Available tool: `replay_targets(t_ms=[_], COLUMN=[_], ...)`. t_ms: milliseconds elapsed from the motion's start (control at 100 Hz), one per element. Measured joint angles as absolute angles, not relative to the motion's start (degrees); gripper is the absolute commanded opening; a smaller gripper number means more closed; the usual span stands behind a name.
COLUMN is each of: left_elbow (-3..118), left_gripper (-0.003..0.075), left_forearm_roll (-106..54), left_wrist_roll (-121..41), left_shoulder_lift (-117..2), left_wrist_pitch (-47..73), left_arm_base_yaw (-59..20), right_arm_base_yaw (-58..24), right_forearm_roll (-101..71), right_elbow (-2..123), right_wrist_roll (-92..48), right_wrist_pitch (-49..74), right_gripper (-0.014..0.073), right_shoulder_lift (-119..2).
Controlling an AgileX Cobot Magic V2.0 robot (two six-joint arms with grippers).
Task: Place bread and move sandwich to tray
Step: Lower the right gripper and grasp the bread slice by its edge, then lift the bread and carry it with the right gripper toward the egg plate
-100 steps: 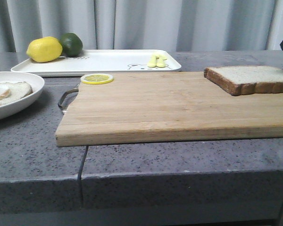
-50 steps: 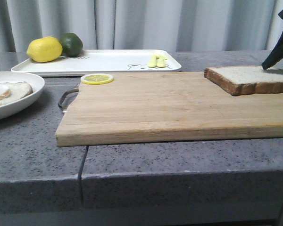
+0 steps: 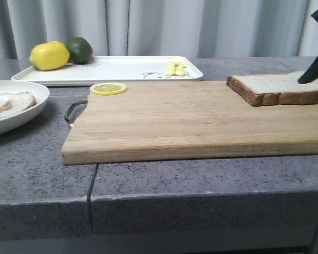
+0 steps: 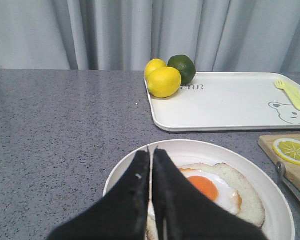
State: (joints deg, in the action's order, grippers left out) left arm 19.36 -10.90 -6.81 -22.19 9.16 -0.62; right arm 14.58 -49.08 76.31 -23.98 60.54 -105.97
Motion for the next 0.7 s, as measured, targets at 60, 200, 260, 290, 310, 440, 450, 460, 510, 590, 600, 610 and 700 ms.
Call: replay_targets(t_ms=[60, 200, 260, 290, 310, 440, 450, 460, 510, 590, 600, 610, 700], left_elbow=[19.36, 19.36, 19.36, 19.36, 19.36, 19.36, 19.36, 19.36, 19.36, 19.36, 19.36, 19.36, 19.36], left_gripper=[-0.0020, -0.0020, -0.0020, -0.0020, -0.0020, -0.0020, -0.0020, -0.0020, -0.0020, -0.0020, -0.0020, -0.0020, -0.0020], left_forearm_roll=[-10.90, -10.90, -10.90, -10.90, -10.90, -10.90, -10.90, -10.90, -10.90, -11.29, -11.27, -11.31, -12.25], left_wrist_roll=[-6.81, -6.81, -6.81, -6.81, -6.81, -6.81, -6.81, -6.81, -6.81, -6.81, -6.81, -6.81, -6.81], left_shoulder_lift=[-22.19, -22.19, -22.19, -22.19, -22.19, -22.19, -22.19, -22.19, -22.19, -22.19, -22.19, -22.19, -22.19], left_wrist_pitch=[9.16, 9.16, 9.16, 9.16, 9.16, 9.16, 9.16, 9.16, 9.16, 9.16, 9.16, 9.16, 9.16], left_arm_base_yaw=[-0.62, -0.62, -0.62, -0.62, -0.62, -0.62, -0.62, -0.62, -0.62, -0.62, -0.62, -0.62, -0.62], right_arm_base_yaw=[14.58, 14.67, 14.70, 14.80, 14.80, 14.80, 14.80, 14.80, 14.80, 14.55, 14.51, 14.39, 12.68], right_forearm_roll=[-49.19, -48.83, -48.86, -49.11, -49.33, -52.24, -52.45, -52.92, -54.54, -56.47, -56.60, -56.75, -57.71], right_elbow=[76.31, 77.80, 79.16, 79.84, 80.36, 83.14, 83.25, 83.44, 83.83, 84.01, 84.01, 84.01, 84.01], right_wrist_roll=[-23.98, -23.98, -23.98, -23.98, -23.98, -23.98, -23.98, -23.98, -23.98, -24.07, -24.07, -24.07, -24.07], right_wrist_pitch=[60.70, 62.38, 63.91, 64.57, 64.94, 66.66, 66.66, 66.79, 66.94, 67.59, 67.68, 67.72, 67.83], right_gripper=[-0.0060, -0.0060, -0.0060, -0.0060, -0.0060, -0.0060, -0.0060, -0.0060, -0.0060, -0.0060, -0.0060, -0.0060, -0.0060], right_shoulder_lift=[-105.97, -105.97, -105.97, -105.97, -105.84, -103.79, -103.50, -103.35, -102.22, -100.62, -100.61, -100.42, -99.66])
